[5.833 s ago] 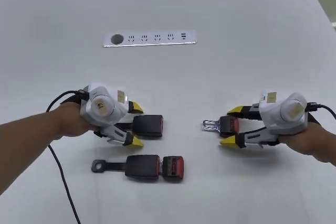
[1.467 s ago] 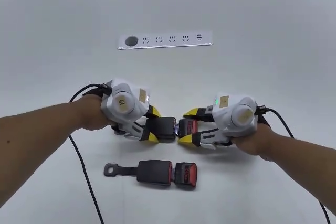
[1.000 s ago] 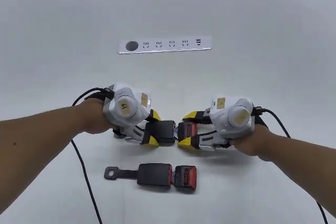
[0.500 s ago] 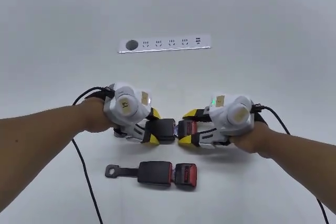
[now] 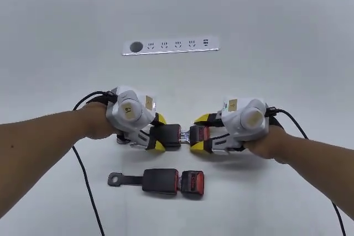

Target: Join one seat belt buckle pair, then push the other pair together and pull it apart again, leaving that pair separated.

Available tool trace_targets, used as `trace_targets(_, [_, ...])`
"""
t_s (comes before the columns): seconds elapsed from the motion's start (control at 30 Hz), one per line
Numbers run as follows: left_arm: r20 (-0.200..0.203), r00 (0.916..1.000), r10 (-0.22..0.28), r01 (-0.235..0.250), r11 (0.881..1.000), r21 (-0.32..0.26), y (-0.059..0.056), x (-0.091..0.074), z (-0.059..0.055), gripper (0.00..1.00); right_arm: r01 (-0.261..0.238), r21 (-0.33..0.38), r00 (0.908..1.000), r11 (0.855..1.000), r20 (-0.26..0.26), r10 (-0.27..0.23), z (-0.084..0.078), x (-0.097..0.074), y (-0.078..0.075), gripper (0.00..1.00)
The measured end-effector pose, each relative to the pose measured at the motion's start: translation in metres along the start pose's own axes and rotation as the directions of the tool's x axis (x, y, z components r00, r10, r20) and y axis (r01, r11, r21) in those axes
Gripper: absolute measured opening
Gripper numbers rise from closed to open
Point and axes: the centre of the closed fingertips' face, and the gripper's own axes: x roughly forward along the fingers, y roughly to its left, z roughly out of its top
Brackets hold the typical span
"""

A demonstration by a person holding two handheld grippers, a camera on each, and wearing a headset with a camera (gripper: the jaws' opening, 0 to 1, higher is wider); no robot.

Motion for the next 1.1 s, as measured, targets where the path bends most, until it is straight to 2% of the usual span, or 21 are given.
trace_targets(0.33, [-0.007, 1.0000, 0.007, -0.007, 1.000, -0.006, -0.001, 0.000, 0.000, 0.34, 0.002, -0.009, 0.9999, 1.000, -0.014, -0.002, -0.004, -0.005, -0.002, 0.36])
trace_targets(0.53, [-0.009, 0.9999, 0.005, -0.005, 1.000, -0.006, -0.001, 0.001, 0.000, 0.34, 0.015, 0.002, 0.9999, 1.000, -0.008, -0.015, -0.012, -0.016, -0.004, 0.36])
trace_targets(0.9, [-0.015, 0.9999, 0.003, -0.003, 1.000, -0.007, 0.000, 0.001, -0.001, 0.34, 0.017, -0.003, 0.9995, 1.000, -0.027, -0.017, -0.027, -0.031, -0.011, 0.36])
trace_targets(1.1, [-0.021, 0.9998, 0.004, -0.004, 1.000, -0.006, -0.001, 0.001, -0.001, 0.35, 0.029, 0.009, 0.9991, 1.000, -0.029, -0.029, -0.034, -0.048, -0.010, 0.36])
